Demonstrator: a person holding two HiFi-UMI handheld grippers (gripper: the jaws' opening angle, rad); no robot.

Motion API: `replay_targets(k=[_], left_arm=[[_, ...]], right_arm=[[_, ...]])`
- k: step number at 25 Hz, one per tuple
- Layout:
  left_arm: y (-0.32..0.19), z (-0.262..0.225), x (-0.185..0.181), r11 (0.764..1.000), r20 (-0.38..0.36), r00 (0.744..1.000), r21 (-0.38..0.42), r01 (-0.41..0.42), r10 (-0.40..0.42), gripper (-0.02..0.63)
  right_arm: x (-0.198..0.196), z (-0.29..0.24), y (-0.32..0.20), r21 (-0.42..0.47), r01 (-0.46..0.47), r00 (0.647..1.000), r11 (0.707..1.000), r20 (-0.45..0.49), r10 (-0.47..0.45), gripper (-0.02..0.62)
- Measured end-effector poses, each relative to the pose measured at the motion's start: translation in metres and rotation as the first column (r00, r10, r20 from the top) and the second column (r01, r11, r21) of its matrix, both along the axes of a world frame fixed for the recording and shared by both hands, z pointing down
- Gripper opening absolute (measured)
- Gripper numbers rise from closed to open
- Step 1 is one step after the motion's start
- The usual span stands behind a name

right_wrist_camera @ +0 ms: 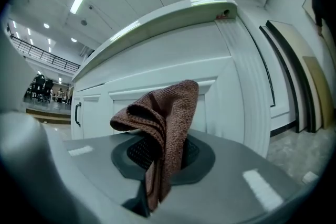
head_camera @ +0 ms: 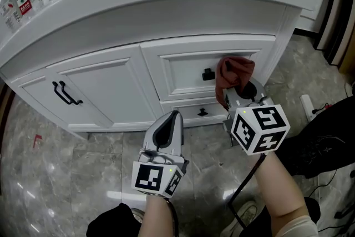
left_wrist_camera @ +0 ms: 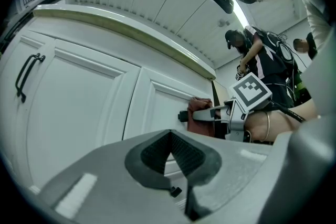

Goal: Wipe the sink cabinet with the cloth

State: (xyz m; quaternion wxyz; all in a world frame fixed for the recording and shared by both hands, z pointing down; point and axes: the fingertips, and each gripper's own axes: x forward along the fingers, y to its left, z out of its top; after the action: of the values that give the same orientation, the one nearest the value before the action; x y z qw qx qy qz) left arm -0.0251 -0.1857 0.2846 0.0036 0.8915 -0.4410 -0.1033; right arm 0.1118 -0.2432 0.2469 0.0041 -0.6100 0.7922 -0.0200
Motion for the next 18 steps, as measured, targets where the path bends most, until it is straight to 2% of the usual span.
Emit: replay_targets(k=[6, 12, 18], left_arm=[[-0.001, 0.009, 0.016, 1.0, 0.031, 0.999, -0.014, -0.018, 0.018, 0.0], [-0.003, 0.013, 0.026, 0.999, 0.027, 0.999, -0.024, -0.028, 0.028, 0.0], [-0.003, 0.012, 0.029, 1.0, 0.053, 0.999, -0.02, -0.012, 0.013, 0.0]], right_arm=[[0.011, 0.002, -0.001, 0.007, -0.003, 1.0, 1.0, -0.02, 0.003, 0.077], [0.051, 0.0, 0.006, 0.002, -0.073, 0.997, 0.997, -0.035, 0.073, 0.075], [0.075, 0.001, 0.017, -0.017, -0.133, 0.991, 0.991, -0.002, 0.133, 0.077]])
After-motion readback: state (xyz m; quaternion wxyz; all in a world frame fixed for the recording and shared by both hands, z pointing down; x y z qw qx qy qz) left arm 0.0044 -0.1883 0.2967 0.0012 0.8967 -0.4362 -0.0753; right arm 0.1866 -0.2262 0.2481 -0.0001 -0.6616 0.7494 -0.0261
